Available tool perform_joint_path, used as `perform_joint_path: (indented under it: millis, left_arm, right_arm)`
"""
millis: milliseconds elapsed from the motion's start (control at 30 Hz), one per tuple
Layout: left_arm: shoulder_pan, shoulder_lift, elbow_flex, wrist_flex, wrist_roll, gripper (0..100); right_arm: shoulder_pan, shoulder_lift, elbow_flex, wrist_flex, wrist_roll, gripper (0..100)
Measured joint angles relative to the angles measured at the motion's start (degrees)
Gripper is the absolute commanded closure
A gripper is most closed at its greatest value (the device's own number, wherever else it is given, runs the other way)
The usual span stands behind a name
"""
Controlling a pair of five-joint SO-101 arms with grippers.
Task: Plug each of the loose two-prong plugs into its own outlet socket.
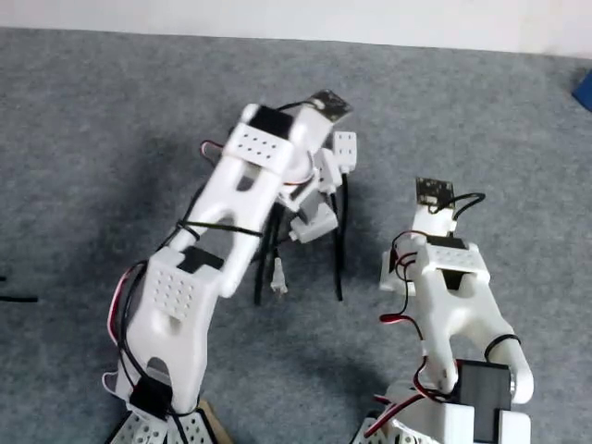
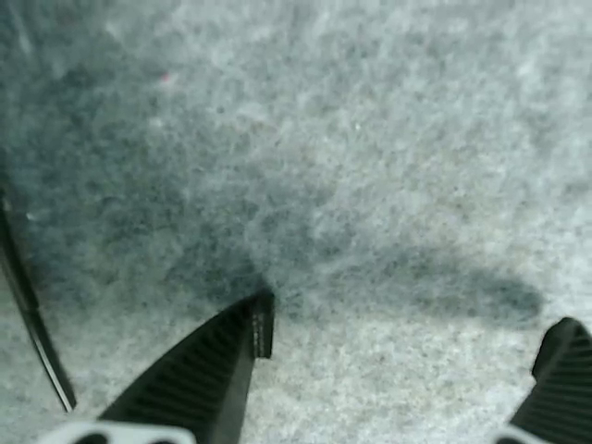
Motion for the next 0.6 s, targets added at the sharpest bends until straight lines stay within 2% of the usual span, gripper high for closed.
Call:
perform_joint_path:
  millis: [200,367,467,600]
  left_arm:
    - [2.73,0.0,-1.32,3.78,0.0,73]
    - [2.29,0.0,-2.11,7.47,-0.26,73]
    - [2.55,-0.35,-2.99,10.73,-4.48,73]
    - [2.73,-0.35,-2.99,10.99,-14.77,73]
  right_arm:
    - [0.0,0.0,0.09,0.0,0.0,57.7]
    - [0.0,0.0,0.09,0.0,0.0,57.7]
    - [0.0,0.0,0.09,0.0,0.0,57.7]
    - [0.0,0.0,0.26,0.0,0.0,57.7]
